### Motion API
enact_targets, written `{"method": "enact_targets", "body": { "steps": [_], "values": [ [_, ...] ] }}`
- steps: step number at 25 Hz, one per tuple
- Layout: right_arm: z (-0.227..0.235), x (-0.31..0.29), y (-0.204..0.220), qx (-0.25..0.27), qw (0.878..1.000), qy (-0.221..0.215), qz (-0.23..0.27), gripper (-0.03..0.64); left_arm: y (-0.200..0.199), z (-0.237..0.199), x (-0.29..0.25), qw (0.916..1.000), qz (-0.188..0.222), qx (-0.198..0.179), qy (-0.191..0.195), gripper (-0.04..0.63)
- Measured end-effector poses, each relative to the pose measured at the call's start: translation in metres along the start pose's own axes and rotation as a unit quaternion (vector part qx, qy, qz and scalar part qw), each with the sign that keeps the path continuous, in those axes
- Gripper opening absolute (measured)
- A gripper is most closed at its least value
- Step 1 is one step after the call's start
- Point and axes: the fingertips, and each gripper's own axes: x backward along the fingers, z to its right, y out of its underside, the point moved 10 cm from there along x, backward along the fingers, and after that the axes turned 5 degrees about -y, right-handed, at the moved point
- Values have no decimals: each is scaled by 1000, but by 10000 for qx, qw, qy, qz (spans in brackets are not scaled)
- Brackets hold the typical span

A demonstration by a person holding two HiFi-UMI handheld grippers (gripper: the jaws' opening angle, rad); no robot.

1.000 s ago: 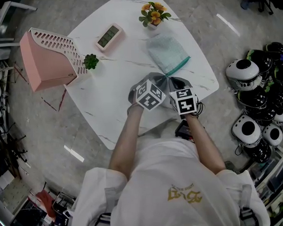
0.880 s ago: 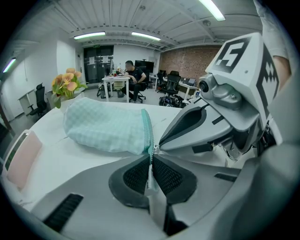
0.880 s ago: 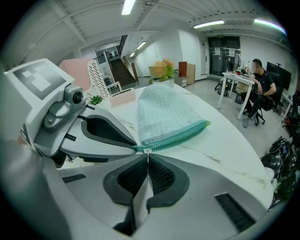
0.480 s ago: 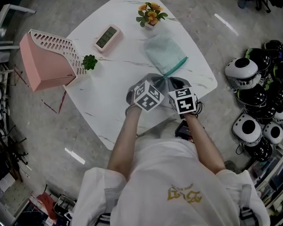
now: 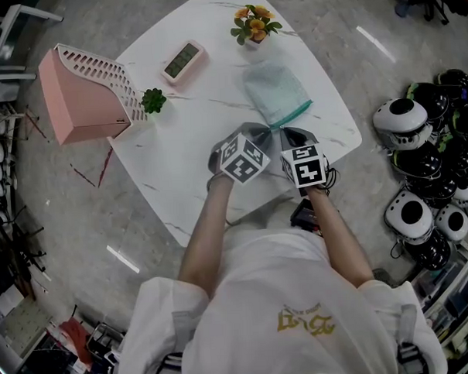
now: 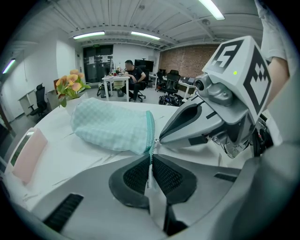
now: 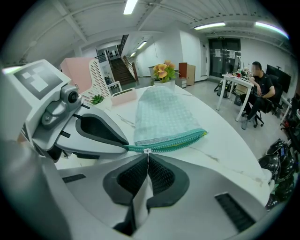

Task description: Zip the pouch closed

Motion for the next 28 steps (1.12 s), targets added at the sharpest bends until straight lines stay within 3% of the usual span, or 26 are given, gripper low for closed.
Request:
{"method": "enact_targets", "body": {
  "steps": [28],
  "values": [
    [-19, 0, 1, 265, 9996, 21, -98, 17, 23, -2, 22, 9994, 23, 289, -189, 38]
  ]
}}
